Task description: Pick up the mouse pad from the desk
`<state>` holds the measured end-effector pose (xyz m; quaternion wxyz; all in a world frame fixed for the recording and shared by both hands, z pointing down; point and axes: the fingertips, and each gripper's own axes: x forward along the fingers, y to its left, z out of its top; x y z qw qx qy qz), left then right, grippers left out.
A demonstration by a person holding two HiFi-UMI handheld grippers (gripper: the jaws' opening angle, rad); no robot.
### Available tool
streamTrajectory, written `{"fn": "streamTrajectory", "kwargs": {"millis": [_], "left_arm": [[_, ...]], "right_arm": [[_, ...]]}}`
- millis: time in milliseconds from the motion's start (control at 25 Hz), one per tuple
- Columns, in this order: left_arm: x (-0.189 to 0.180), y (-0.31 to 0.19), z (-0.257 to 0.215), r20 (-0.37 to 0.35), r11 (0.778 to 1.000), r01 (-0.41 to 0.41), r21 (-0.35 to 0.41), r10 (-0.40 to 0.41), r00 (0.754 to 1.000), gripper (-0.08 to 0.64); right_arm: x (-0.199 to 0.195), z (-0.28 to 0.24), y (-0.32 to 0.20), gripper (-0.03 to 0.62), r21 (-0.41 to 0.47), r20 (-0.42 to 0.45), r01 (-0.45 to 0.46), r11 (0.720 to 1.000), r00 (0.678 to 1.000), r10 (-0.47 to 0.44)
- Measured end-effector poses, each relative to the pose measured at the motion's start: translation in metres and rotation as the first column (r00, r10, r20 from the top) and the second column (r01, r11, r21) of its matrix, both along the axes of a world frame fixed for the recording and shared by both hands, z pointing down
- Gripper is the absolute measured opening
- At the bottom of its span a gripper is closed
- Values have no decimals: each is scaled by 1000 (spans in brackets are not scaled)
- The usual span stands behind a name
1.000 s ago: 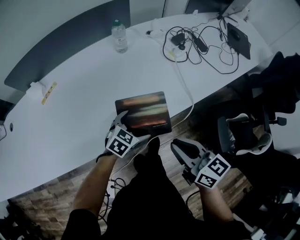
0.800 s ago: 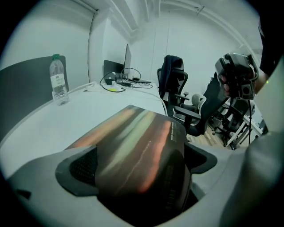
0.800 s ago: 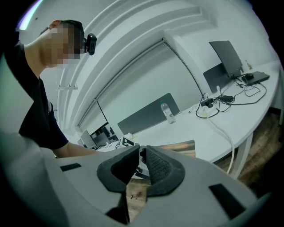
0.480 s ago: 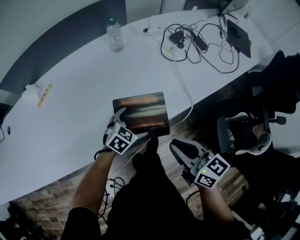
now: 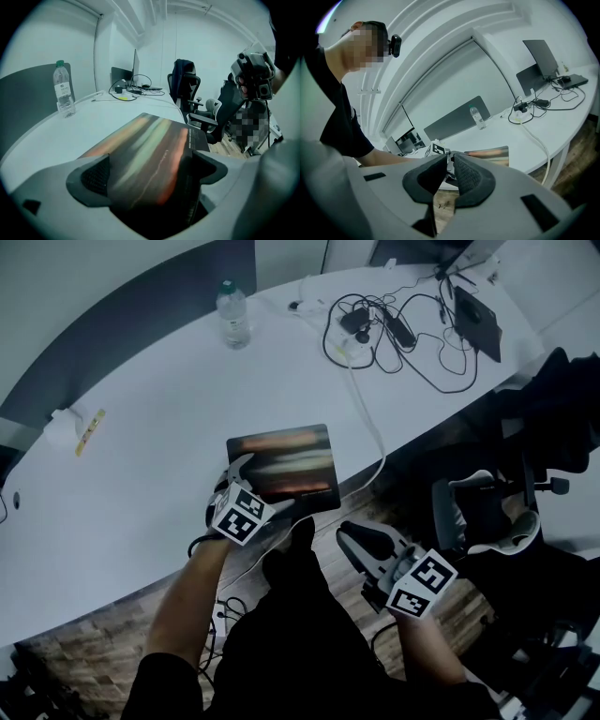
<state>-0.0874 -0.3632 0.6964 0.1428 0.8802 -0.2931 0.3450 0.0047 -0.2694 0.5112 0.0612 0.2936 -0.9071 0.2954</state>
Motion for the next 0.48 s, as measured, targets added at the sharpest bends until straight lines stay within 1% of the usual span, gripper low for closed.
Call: {"fn": "streamTrajectory", "kwargs": {"millis": [280,480], "left_arm": [[-1,-5,0,8,1000,-7,-7,7,1000,551],[-1,-7,0,48,999,-25,-38,27,999,545]], "right_arm": [[0,0,0,44,-5,0,-2,1000,1000,2],[-1,-1,0,44,-7,5,-1,1000,1000,1]]}}
